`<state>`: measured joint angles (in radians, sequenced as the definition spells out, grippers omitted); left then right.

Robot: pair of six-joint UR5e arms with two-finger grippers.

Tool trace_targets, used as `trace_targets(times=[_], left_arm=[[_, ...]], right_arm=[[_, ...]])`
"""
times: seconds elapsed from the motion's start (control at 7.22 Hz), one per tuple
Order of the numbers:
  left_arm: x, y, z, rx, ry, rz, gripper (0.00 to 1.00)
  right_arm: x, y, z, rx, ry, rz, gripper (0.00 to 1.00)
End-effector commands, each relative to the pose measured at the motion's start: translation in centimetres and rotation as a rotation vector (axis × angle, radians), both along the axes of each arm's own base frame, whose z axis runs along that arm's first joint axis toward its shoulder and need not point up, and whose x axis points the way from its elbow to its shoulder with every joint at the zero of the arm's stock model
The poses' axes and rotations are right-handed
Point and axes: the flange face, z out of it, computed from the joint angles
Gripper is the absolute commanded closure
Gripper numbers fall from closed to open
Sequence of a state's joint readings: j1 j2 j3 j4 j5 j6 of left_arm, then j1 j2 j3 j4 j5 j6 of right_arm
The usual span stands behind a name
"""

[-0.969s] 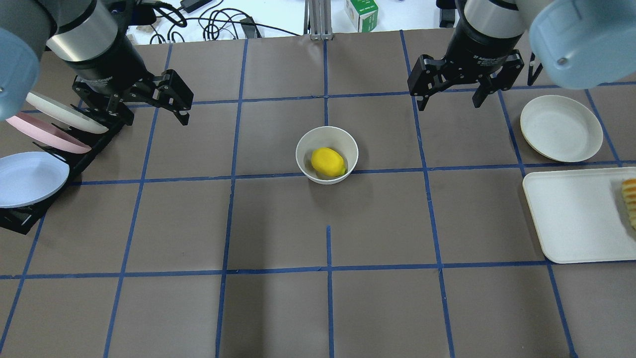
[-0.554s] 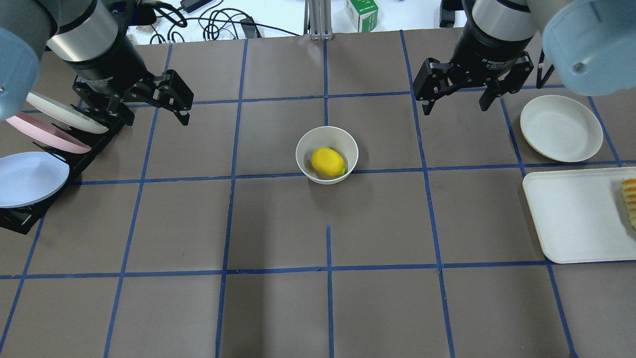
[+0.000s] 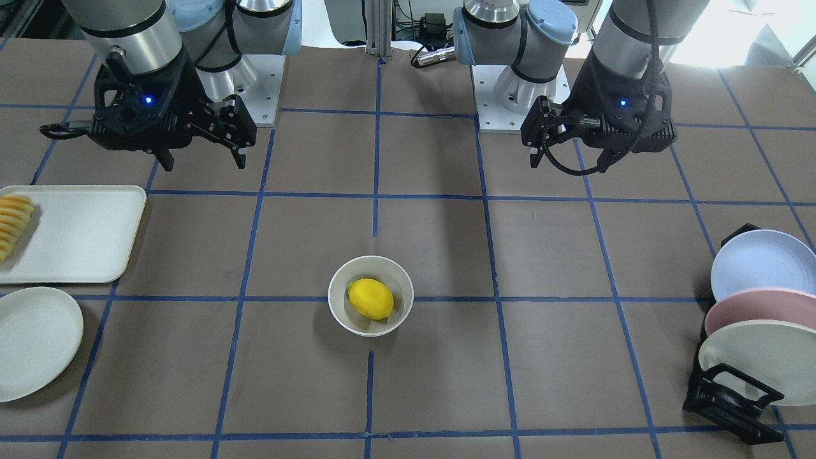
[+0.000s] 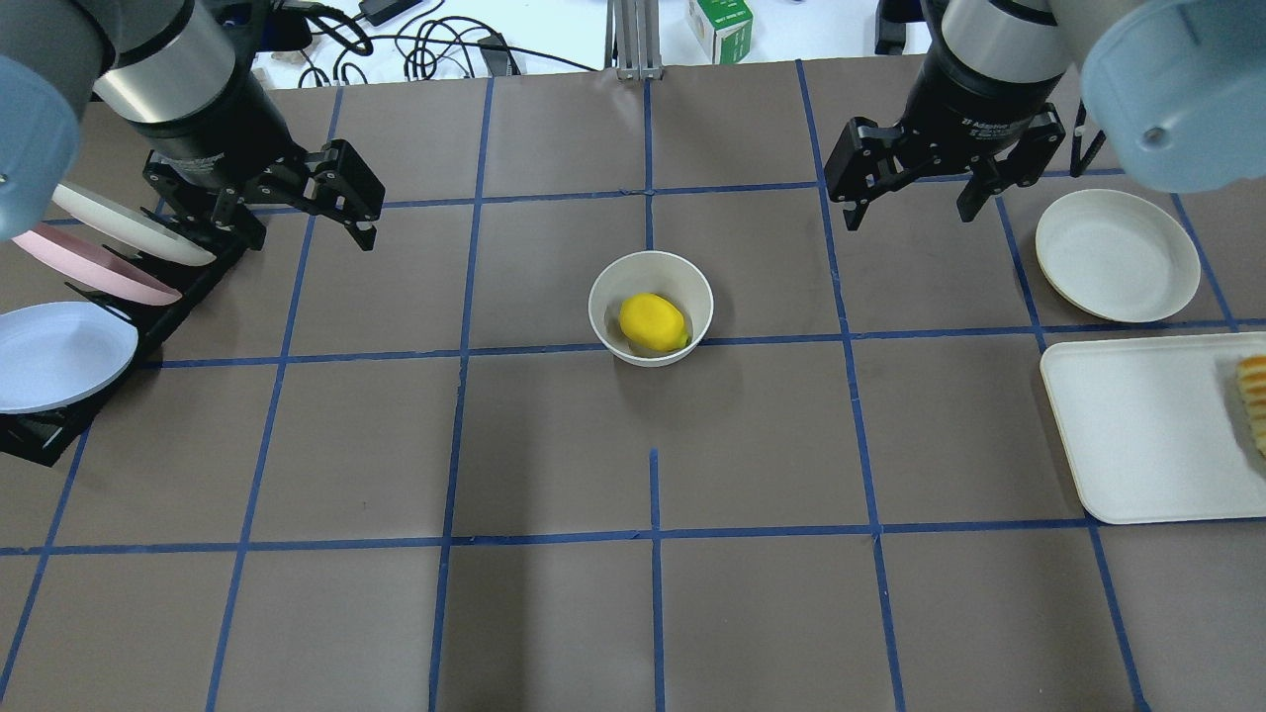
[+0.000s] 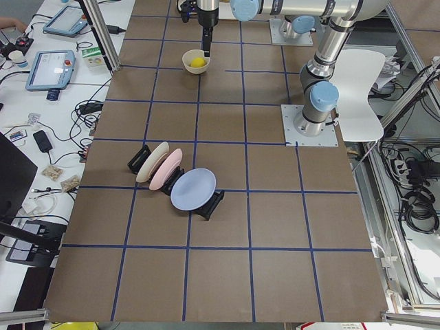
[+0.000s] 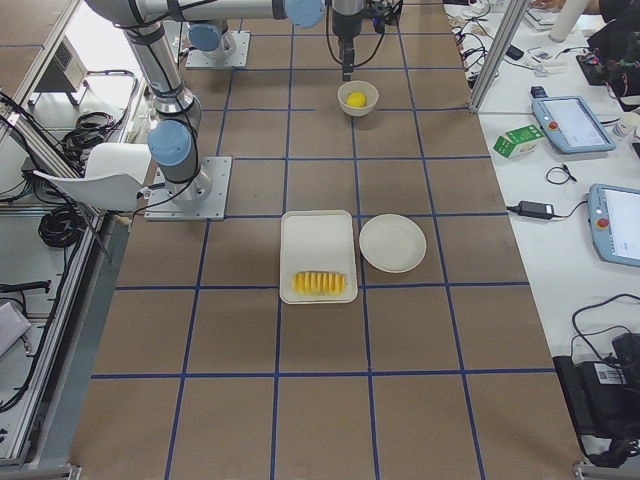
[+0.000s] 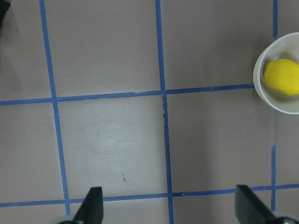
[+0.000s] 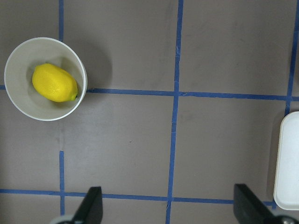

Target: Place bowl and put lemon in it

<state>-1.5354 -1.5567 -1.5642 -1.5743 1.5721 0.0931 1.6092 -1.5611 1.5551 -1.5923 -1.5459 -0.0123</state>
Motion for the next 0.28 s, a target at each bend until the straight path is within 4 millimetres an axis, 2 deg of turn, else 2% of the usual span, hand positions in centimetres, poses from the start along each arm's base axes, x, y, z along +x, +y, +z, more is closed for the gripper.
trace_targets(times=[0.0, 0.14], left_arm=[[0.01, -0.34, -0.33, 0.006, 0.000, 0.001, 0.00], [0.00, -0.36, -0.26, 0.005, 0.001, -0.001, 0.00]], right_arm=[[-0.01, 0.03, -0.01, 0.001, 0.000, 0.000, 0.00], [0.01, 0.04, -0.01, 0.001, -0.001, 0.000, 0.00]])
